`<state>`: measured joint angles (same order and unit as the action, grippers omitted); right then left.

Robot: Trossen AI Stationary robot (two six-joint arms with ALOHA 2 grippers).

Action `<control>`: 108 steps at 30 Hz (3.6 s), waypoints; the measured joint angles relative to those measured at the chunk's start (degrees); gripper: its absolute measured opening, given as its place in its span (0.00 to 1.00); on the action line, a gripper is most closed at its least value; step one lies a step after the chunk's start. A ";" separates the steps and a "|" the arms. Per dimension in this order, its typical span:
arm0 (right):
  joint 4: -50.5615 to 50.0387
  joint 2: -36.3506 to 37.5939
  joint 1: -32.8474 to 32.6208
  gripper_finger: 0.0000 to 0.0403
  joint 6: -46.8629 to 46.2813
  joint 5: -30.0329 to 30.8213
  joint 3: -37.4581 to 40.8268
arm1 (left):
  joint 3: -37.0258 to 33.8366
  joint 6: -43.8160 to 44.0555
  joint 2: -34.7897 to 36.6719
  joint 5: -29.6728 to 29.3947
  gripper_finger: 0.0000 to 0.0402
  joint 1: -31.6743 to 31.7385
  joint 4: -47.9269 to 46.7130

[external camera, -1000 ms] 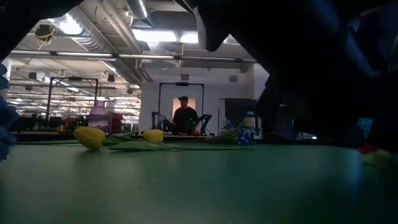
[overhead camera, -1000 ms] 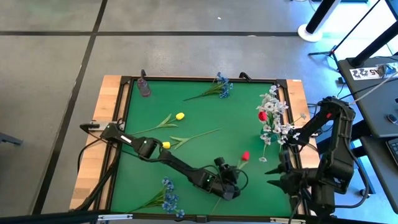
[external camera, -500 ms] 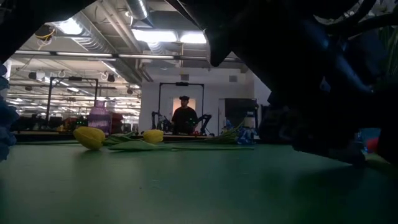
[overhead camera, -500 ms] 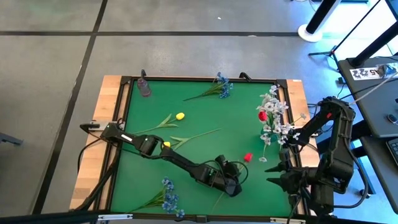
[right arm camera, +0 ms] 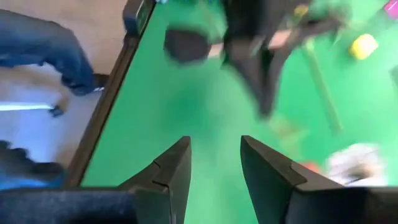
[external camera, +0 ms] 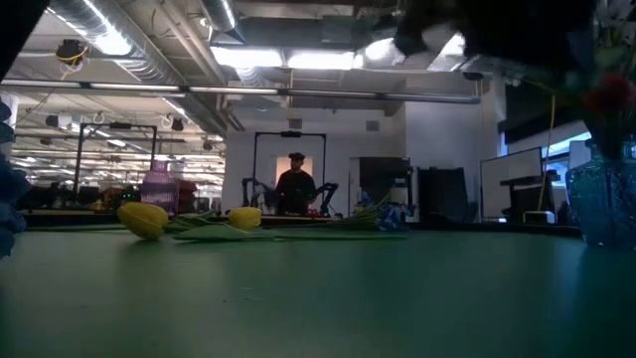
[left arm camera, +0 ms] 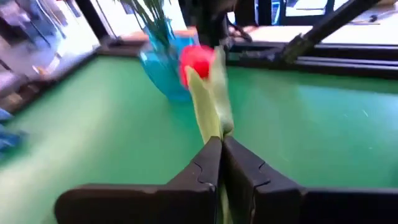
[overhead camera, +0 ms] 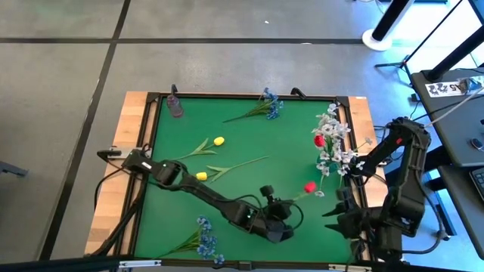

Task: Sort flowers into vase by color
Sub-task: Put the red flower into the blue vase

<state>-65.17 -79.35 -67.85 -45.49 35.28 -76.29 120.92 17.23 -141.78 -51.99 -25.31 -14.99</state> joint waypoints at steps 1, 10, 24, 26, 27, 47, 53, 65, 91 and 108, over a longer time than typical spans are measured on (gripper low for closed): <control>1.17 0.00 0.00 0.34 -1.51 -1.48 1.38 | -0.04 -1.20 0.75 -0.52 0.03 -0.42 -0.44; 26.00 -0.04 -0.07 0.34 -9.62 -8.65 17.42 | 0.00 -5.70 9.93 -2.16 0.01 -5.21 -6.68; 47.58 3.31 -0.07 0.34 18.56 22.18 21.77 | -12.95 -28.29 10.67 13.43 0.00 -5.45 42.89; 51.89 4.68 -0.07 0.34 23.62 23.38 21.77 | -16.40 -30.68 10.71 14.98 0.00 -4.94 53.52; 54.46 5.31 -0.07 0.34 26.18 23.47 21.77 | -18.09 -32.11 10.72 15.67 0.00 -4.72 58.51; 78.77 11.19 3.08 0.34 50.30 22.54 21.70 | -24.57 -30.81 10.72 40.65 0.00 2.20 78.49; 80.54 11.11 3.13 0.34 53.27 22.70 21.70 | -24.57 -31.10 10.72 41.25 0.00 2.20 78.50; 81.59 11.08 3.15 0.12 53.19 21.54 21.70 | -24.57 -33.42 10.72 35.40 0.00 2.19 76.42; 9.12 25.47 3.00 0.03 42.37 11.28 -23.99 | -24.55 -42.23 16.18 -0.35 0.33 -5.78 54.67; -24.75 26.09 2.98 0.02 45.08 48.64 -55.60 | -24.55 -38.76 16.18 -4.96 0.33 -5.29 47.15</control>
<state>-89.92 -53.26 -64.88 -0.42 83.92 -131.89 96.38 -21.53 -125.60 -56.94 -30.60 32.15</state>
